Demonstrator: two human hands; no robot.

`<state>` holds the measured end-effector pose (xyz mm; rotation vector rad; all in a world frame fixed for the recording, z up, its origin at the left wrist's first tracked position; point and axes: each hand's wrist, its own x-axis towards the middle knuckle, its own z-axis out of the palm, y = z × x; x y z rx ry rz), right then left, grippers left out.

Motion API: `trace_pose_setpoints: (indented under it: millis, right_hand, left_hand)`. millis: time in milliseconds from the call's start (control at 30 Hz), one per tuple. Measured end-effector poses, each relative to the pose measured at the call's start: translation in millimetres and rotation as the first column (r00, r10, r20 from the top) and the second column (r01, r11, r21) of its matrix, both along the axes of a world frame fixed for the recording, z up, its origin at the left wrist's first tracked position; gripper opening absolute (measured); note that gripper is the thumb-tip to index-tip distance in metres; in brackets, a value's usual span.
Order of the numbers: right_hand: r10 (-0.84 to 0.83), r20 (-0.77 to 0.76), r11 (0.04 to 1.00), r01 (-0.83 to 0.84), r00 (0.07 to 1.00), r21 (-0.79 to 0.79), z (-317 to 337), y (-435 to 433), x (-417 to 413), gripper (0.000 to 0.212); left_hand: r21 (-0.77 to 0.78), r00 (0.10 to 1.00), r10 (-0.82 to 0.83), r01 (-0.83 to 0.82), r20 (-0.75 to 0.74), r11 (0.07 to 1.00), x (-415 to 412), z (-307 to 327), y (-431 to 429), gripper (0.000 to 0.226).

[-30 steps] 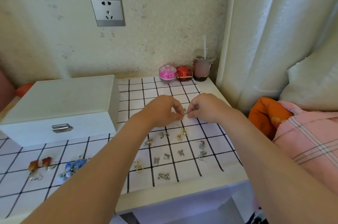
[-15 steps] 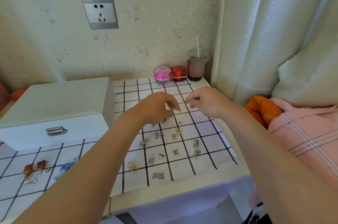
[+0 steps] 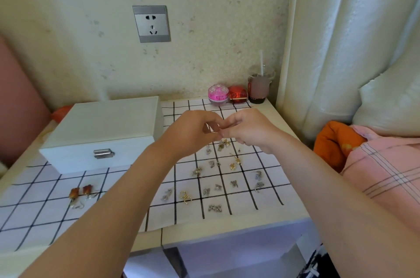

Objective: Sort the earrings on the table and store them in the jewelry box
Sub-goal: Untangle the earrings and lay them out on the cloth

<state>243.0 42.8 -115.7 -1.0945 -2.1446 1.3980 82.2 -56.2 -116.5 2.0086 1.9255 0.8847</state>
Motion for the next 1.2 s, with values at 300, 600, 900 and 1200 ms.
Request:
trace_pose_setpoints:
  millis: [300,600,900,1200]
  right_hand:
    - [0.189,0.095,0.973,-0.200,0.977,0.115,5,-48,-23,0.049]
    - [0.301,0.334,0.863,-0.404,0.893,0.304,0,-94,-48,0.023]
    - [0.377,0.558,0.783,-0.576,0.739,0.234,-4,-111,-63,0.027]
    - [0.180,0.343,0.887,-0.303,0.922,0.349,-3,-67,-43,0.016]
  left_hand:
    - [0.016,0.993,-0.026,0.028,-0.118,0.999,-16,1,-54,0.007]
    - [-0.147,0.985,0.157,-0.166,-0.072,0.975,-57,-4,-128,0.012]
    - [-0.304,0.972,0.108,-0.169,-0.207,0.937,-67,-13,-177,0.010]
    - [-0.402,0.957,-0.022,-0.100,-0.289,0.910,-57,-22,-178,0.014]
